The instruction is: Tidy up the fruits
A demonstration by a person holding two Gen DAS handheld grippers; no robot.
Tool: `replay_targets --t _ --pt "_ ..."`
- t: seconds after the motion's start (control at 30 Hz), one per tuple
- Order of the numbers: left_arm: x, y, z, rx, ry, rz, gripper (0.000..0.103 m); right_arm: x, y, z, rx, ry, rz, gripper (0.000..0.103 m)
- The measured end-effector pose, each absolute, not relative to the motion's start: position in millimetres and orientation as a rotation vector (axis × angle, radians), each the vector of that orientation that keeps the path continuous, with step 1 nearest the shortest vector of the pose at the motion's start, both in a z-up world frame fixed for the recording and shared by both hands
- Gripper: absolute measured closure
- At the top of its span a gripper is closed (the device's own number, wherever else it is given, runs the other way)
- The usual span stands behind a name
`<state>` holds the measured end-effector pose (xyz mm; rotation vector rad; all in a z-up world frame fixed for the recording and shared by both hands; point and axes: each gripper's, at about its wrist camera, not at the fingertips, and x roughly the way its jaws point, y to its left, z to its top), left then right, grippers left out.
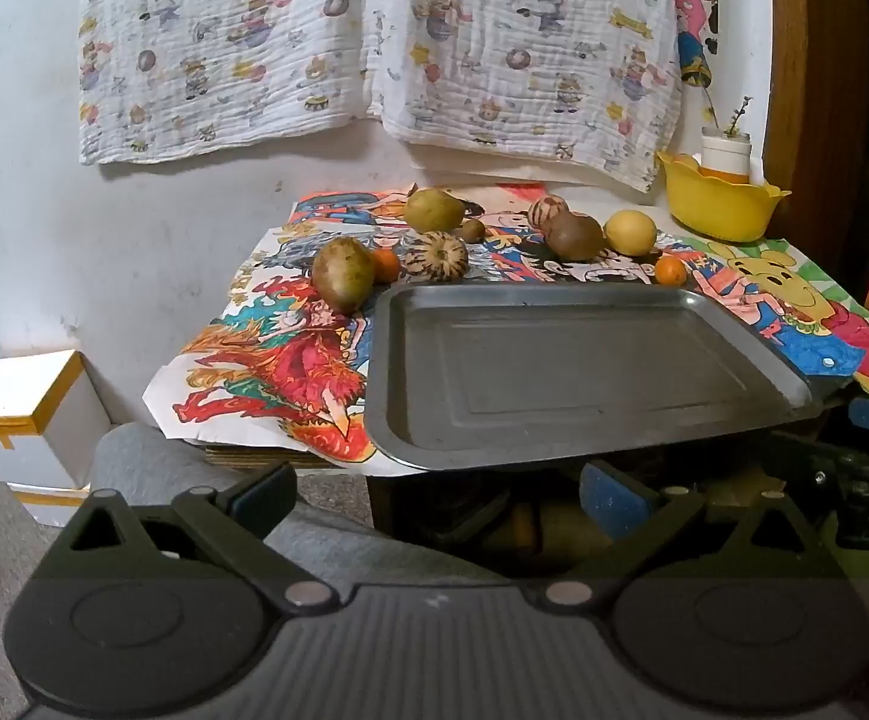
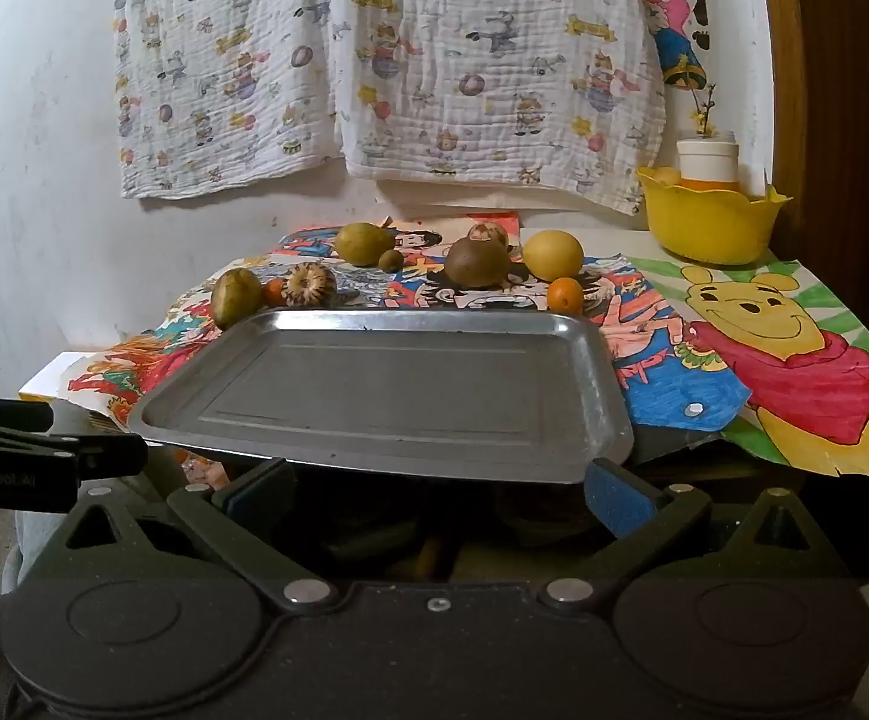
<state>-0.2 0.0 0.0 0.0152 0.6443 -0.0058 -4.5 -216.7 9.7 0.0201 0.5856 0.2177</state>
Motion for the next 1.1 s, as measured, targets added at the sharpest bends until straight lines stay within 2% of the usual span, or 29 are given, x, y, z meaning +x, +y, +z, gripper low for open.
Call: replay_targets --t 1.1 --pt "0.0 0.2 0.1 0.010 0.651 -0.007 0.000 -6.1 -215.7 11.4 0.021 0.579 0.213 0.000"
